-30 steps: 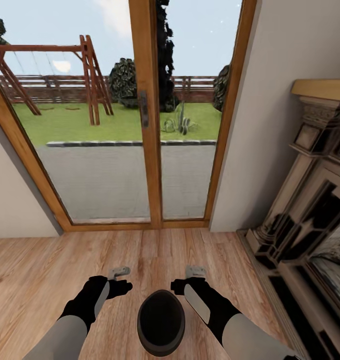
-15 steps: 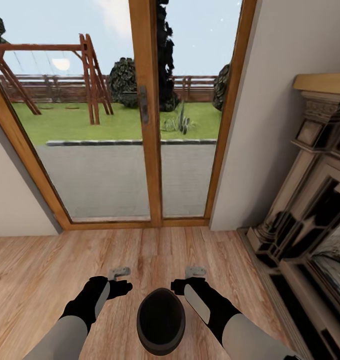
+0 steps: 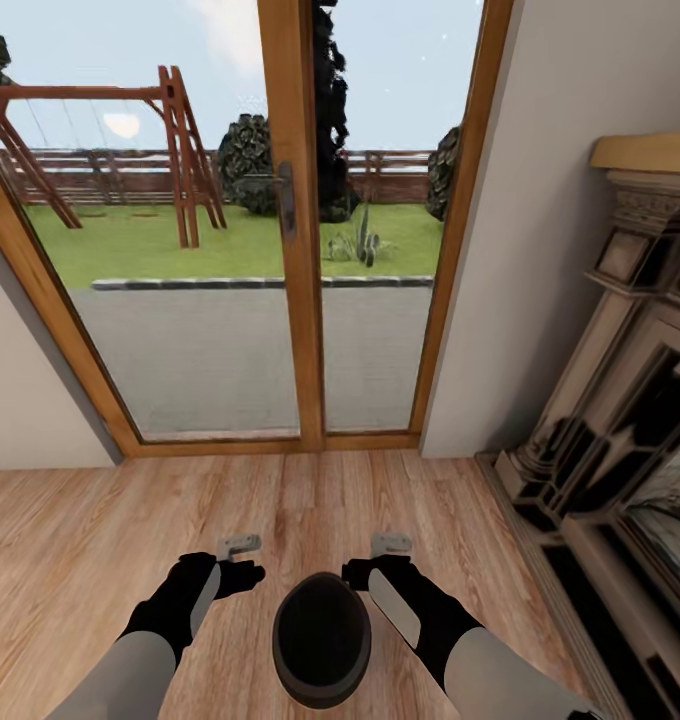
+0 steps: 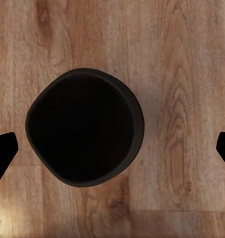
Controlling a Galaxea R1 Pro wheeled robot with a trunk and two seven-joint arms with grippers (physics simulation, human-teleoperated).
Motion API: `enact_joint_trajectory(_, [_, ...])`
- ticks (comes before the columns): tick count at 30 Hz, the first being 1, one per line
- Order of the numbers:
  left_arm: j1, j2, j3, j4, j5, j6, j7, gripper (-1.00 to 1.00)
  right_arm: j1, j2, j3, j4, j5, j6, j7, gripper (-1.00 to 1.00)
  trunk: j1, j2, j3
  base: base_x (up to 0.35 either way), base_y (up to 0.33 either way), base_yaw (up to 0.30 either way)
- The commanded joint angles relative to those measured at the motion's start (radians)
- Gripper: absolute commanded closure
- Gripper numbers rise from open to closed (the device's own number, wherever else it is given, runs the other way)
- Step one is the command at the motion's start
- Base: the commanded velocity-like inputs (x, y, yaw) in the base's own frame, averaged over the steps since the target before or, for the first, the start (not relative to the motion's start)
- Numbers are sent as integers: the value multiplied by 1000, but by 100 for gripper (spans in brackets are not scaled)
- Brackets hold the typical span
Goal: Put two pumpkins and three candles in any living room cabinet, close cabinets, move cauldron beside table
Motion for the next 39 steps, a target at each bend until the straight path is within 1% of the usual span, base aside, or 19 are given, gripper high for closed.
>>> enact_joint_trajectory(1, [0, 0, 0, 0, 0, 0, 6, -100, 0, 0, 0, 0, 0, 0, 0, -100, 4, -7, -3, 0, 0, 0])
enact_joint_trajectory(5, [0, -2, -1, 0, 2, -3, 42, -100, 0, 0, 0, 0, 1, 1, 0, -100, 19, -35, -16, 0, 0, 0])
enact_joint_trajectory(8, [0, -5, -3, 2, 3, -7, 52, -100, 0, 0, 0, 1, 1, 2, 0, -100, 31, -56, -25, 0, 0, 0])
enact_joint_trajectory(12, [1, -10, -5, 41, 3, -77, 58, -100, 0, 0, 0, 3, 1, 7, 0, -100, 46, -84, -38, 0, 0, 0])
enact_joint_trajectory(14, [0, -12, -5, 65, 3, -100, 61, -100, 0, 0, 0, 3, 0, 9, 0, -100, 54, -98, -44, 0, 0, 0])
enact_joint_trajectory(17, [0, -28, -7, 84, 2, -116, 72, -100, 0, 0, 0, 4, 0, 10, 0, -100, 65, -119, -53, 0, 0, 0])
enact_joint_trajectory(19, [0, -35, -7, 90, 1, -120, 78, -100, 0, 0, 0, 4, 0, 10, 0, -100, 73, -133, -60, 0, 0, 0])
enact_joint_trajectory(22, [0, -39, -8, 92, 1, -121, 81, -100, 0, 0, 0, 4, 0, 11, 0, -100, 84, -154, -69, 0, 0, 0])
enact_joint_trajectory(39, [0, -50, -8, 95, 0, -138, 83, -100, 0, 0, 0, 4, 1, 8, -4, -100, 150, -273, -122, 0, 0, 0])
